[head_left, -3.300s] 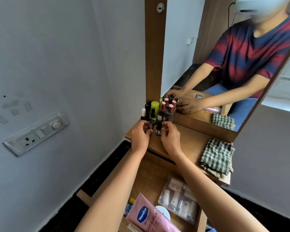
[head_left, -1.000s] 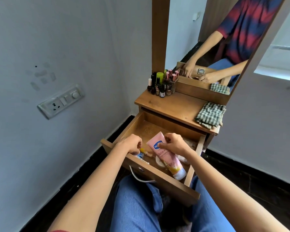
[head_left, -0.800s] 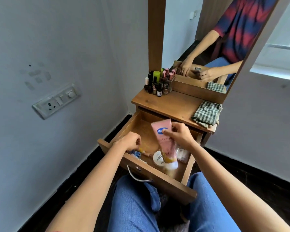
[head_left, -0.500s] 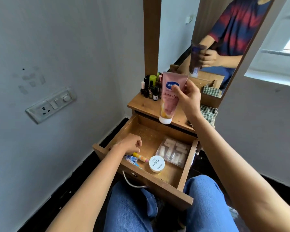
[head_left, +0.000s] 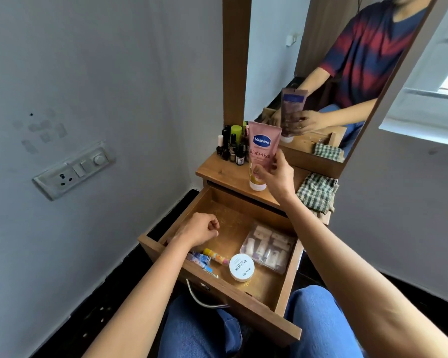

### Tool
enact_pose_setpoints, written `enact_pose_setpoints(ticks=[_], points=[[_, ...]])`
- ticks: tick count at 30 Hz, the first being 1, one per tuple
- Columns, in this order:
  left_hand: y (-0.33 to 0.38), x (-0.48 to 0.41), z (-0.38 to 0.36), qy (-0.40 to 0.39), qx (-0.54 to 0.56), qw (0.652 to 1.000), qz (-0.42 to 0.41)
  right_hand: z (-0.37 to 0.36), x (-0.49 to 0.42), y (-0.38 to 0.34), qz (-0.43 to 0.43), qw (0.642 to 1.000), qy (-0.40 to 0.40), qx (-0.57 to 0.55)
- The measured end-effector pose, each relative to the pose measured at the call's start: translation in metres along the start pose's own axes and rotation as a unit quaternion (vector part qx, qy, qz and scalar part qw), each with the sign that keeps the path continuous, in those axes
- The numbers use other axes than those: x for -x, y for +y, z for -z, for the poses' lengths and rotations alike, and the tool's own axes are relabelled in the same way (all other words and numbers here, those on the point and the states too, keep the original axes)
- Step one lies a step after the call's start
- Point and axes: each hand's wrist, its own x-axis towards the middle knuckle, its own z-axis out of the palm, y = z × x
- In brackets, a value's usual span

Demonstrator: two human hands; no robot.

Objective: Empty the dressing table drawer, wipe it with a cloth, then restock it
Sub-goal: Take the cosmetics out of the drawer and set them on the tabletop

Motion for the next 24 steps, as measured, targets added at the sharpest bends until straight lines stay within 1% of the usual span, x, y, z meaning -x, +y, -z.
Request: enact_pose_setpoints(ticks=[4,8,10,13,17,21,24], points=[[-0.001,-0.006,0.000,0.034,0.013,0.999,0.005,-0.024,-0.006,-0.001,0.005,1.000,0.002,0.011],[-0.008,-0.012,-0.002,0.041,0.019,0.999,0.015,-0.062,-0.021,-0.015,0.000,1.000,-0.014,-0.018],[-0.010,-0.013,-0.003,0.043,0.017,0.999,0.015,-0.079,-0.028,-0.021,-0.001,1.000,-0.010,-0.018],[-0.013,-0.015,-0.004,0.048,0.020,0.999,0.007,-0.099,-0.042,-0.023,0.005,1.000,0.006,0.010],[-0.016,-0.016,-0.007,0.048,0.018,0.999,-0.005,-0.116,-0.059,-0.024,0.006,0.999,0.003,0.044],[-0.017,-0.019,-0.009,0.040,0.010,0.999,-0.016,-0.121,-0.065,-0.024,0.016,0.997,0.010,0.080],[-0.017,-0.019,-0.010,0.034,0.009,0.999,-0.016,-0.122,-0.065,-0.023,0.019,0.996,0.014,0.086]])
